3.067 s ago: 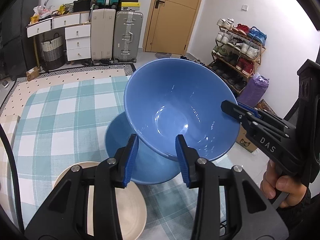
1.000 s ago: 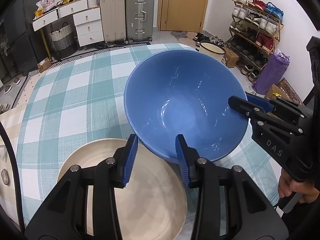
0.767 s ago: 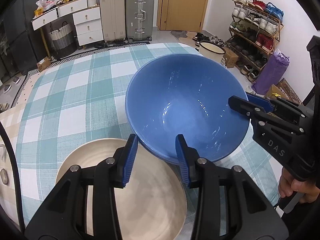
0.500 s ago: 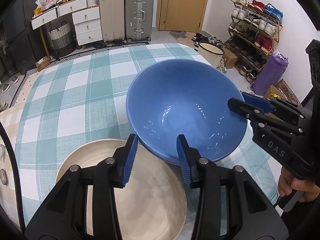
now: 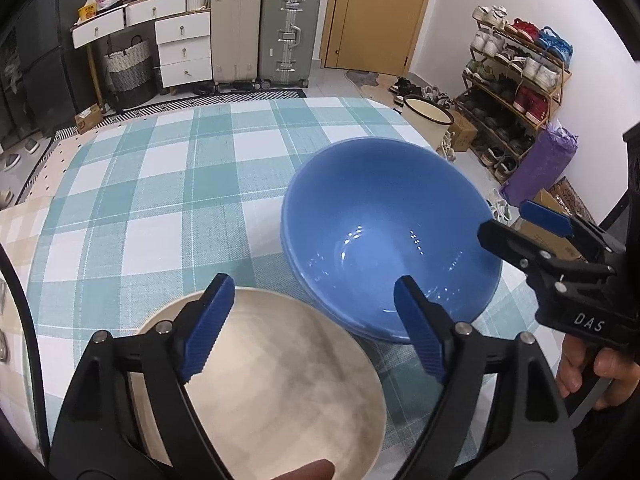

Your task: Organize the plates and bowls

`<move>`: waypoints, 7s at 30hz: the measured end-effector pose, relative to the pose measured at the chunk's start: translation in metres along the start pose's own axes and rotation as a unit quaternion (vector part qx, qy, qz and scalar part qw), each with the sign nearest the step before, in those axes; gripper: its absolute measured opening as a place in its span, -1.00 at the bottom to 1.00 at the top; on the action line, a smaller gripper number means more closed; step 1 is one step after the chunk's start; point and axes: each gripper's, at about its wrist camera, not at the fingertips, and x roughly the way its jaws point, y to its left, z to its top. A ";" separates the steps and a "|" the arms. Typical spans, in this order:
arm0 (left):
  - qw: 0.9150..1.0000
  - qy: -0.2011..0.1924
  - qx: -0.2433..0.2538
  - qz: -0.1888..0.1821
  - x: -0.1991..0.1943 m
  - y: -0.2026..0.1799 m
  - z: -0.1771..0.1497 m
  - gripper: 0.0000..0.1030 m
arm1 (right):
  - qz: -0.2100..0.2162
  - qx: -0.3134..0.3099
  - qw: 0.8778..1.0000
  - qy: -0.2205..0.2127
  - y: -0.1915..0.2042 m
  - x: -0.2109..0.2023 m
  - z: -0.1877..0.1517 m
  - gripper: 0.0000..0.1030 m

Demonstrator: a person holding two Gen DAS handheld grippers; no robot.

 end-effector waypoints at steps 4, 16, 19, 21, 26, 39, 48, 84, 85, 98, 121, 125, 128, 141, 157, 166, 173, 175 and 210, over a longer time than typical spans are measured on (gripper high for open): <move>1.000 0.003 -0.018 -0.004 0.003 0.012 0.005 0.69 | -0.013 0.012 1.000 0.007 -0.005 0.004 -0.001 0.89; 0.997 0.007 -0.069 -0.017 0.029 0.033 0.014 0.97 | 0.012 0.055 0.998 0.025 -0.021 0.018 -0.008 0.95; 0.995 0.010 -0.093 -0.035 0.038 0.040 0.016 0.97 | 0.032 0.075 0.996 0.026 -0.026 0.023 -0.009 0.95; 0.993 0.012 -0.107 -0.044 0.044 0.045 0.017 0.97 | 0.057 0.090 0.994 0.027 -0.029 0.026 -0.010 0.95; 0.990 0.018 -0.132 -0.054 0.060 0.053 0.018 0.82 | 0.101 0.112 0.988 0.023 -0.031 0.034 -0.013 0.74; 0.989 0.031 -0.117 -0.081 0.082 0.045 0.018 -0.32 | 0.120 0.110 0.986 0.029 -0.021 0.042 -0.014 -0.10; 0.995 0.017 -0.073 -0.067 0.070 0.024 0.020 -0.49 | 0.095 0.106 0.990 0.026 -0.020 0.040 -0.014 -0.23; 0.996 -0.064 -0.049 -0.030 -0.092 0.014 0.004 -0.49 | 0.109 0.041 0.993 -0.032 0.029 -0.059 0.007 -0.23; 0.996 -0.065 -0.050 -0.028 -0.097 0.016 0.002 -0.49 | 0.111 0.037 0.993 -0.032 0.034 -0.061 0.008 -0.23; 0.995 -0.071 -0.066 0.012 -0.147 0.050 -0.028 -0.49 | 0.144 0.011 0.989 -0.022 0.084 -0.062 0.005 -0.23; 0.991 -0.042 -0.116 0.044 -0.119 0.110 -0.074 -0.49 | 0.176 -0.016 0.984 0.032 0.133 -0.009 -0.021 -0.23; 0.991 -0.035 -0.123 0.042 -0.110 0.114 -0.078 -0.49 | 0.175 -0.017 0.984 0.039 0.135 -0.005 -0.025 -0.23; 0.991 -0.031 -0.125 0.043 -0.103 0.117 -0.080 -0.49 | 0.174 -0.016 0.984 0.044 0.135 -0.001 -0.026 -0.23; 0.991 -0.018 -0.128 0.046 -0.076 0.123 -0.081 -0.49 | 0.169 -0.019 0.984 0.046 0.134 0.008 -0.028 -0.22; 0.993 -0.035 -0.089 0.066 -0.066 0.116 -0.075 -0.19 | 0.155 -0.036 0.987 0.022 0.130 0.009 -0.028 -0.08; 0.989 -0.122 -0.049 0.068 -0.101 0.121 -0.083 0.84 | 0.169 -0.059 0.984 -0.021 0.116 -0.010 -0.028 0.87; 0.982 -0.173 -0.054 0.045 -0.128 0.135 -0.100 0.98 | 0.179 -0.101 0.975 -0.083 0.100 -0.029 -0.037 0.99; 0.981 -0.182 -0.052 0.049 -0.132 0.139 -0.107 0.98 | 0.182 -0.111 0.972 -0.097 0.096 -0.033 -0.043 0.99; 0.969 -0.246 0.008 0.016 -0.120 0.134 -0.196 0.98 | 0.225 -0.151 0.950 -0.156 0.079 -0.049 -0.118 0.99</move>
